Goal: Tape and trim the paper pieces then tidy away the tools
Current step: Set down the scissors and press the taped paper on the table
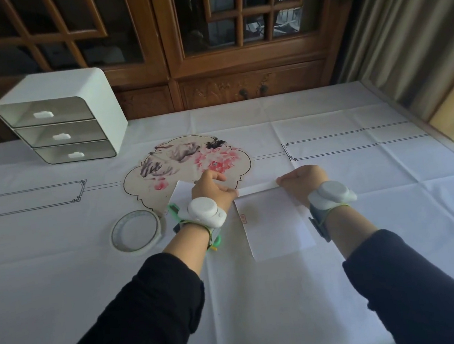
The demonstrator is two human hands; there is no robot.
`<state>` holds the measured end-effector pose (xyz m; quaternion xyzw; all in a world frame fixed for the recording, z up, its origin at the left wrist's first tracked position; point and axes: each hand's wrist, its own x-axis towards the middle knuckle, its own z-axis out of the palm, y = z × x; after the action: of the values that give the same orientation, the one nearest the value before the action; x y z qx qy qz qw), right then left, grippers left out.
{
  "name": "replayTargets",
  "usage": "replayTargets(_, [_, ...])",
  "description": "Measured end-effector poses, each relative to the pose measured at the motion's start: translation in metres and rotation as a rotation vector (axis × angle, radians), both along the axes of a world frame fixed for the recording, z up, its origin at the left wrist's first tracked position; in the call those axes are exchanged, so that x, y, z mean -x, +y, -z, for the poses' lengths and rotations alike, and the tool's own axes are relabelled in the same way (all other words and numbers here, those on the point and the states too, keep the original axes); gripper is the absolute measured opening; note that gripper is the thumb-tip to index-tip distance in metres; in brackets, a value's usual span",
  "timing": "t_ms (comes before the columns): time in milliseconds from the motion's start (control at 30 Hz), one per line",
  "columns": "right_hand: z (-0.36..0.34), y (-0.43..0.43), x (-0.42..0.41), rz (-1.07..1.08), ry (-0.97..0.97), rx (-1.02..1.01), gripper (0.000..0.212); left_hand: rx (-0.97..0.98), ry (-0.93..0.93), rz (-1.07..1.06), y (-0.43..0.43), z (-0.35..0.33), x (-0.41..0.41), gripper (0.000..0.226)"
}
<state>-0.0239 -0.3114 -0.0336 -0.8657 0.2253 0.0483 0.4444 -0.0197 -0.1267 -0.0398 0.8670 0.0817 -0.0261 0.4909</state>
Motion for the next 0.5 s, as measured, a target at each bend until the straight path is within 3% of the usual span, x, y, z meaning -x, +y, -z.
replayTargets(500, [-0.0022,-0.0005,-0.001,-0.023,0.121,0.188,0.027,-0.069,-0.009,0.019,-0.0054,0.0037,-0.0021,0.029])
